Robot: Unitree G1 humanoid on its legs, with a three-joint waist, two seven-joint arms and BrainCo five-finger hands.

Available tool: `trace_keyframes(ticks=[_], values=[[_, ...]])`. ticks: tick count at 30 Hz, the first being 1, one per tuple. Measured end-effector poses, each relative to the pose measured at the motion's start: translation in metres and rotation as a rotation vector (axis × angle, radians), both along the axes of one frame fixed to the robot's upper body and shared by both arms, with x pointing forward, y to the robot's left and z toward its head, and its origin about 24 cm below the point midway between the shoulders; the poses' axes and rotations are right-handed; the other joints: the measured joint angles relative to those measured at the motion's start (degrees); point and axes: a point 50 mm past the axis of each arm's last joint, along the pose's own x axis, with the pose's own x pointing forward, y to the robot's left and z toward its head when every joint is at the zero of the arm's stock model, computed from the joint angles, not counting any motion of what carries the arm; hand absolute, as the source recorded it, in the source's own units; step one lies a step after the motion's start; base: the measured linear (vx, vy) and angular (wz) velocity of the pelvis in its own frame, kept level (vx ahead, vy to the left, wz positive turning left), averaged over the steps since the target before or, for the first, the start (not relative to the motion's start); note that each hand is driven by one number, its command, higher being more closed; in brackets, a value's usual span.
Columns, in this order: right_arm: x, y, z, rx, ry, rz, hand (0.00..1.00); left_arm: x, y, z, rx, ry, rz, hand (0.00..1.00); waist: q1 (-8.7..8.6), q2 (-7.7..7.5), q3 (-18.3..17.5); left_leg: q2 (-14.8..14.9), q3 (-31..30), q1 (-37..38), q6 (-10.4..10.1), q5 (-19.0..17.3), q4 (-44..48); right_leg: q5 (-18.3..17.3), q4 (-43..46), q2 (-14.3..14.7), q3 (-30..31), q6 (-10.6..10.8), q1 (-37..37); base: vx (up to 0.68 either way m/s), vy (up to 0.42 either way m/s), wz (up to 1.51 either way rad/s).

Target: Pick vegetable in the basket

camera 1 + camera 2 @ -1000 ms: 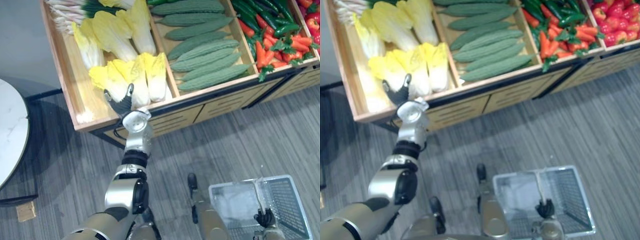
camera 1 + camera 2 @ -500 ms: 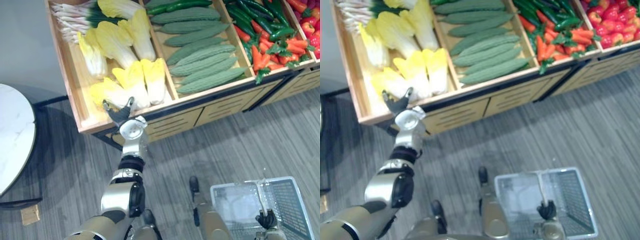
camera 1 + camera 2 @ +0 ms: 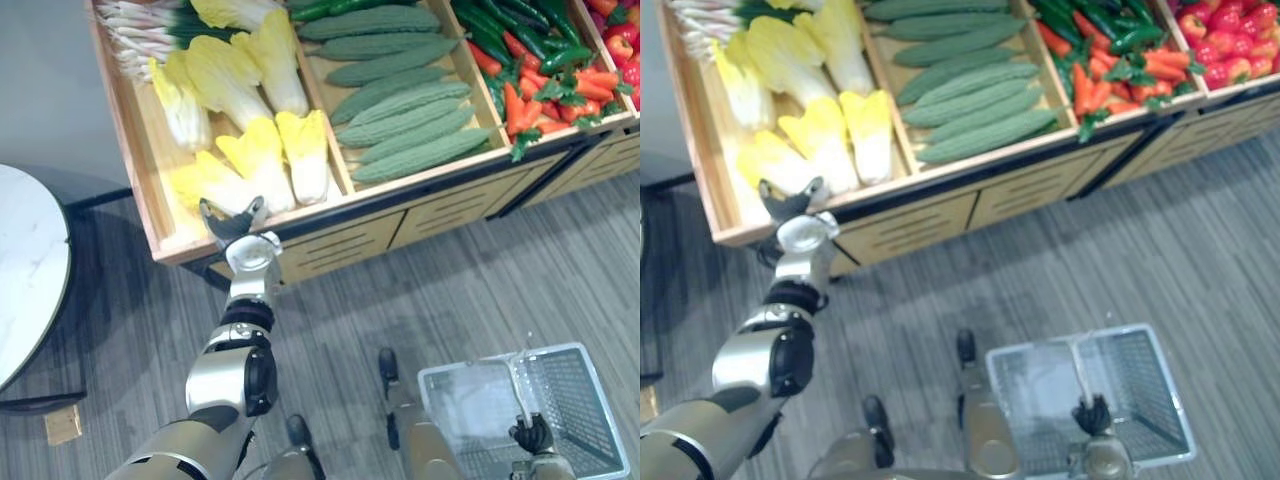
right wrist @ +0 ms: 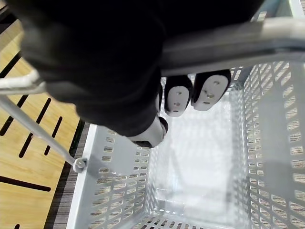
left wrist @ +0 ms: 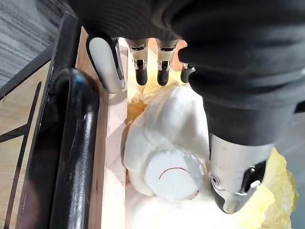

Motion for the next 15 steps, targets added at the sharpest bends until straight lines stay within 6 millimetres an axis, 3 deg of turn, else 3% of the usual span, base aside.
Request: trace_keyframes(ticks=[10,15], values=[[0.0030,0.0019,0.0022,0.007,-0.015,0.014,1.00,0.0040,-0.0009,0.0085,0.004,-0.007,-0.004,0.00,0.59,-0.14,0.0,0.7,0.2,-0.9,-0.6,0.3,0.0,0.3,-0.3,0.6,-0.2,0.0,-0.7,-0.01,-0.035,0.00],[0.0032,0.0019,0.0024,0.006,-0.017,0.013,1.00,0.0059,-0.0026,0.0093,0.138,0.047,-0.059,0.00,0.80,-0.20,0.0,0.7,-0.1,-1.0,-0.6,0.3,0.2,0.6,-0.6,0.5,-0.5,-0.2,-0.5,0.00,-0.004,0.01]])
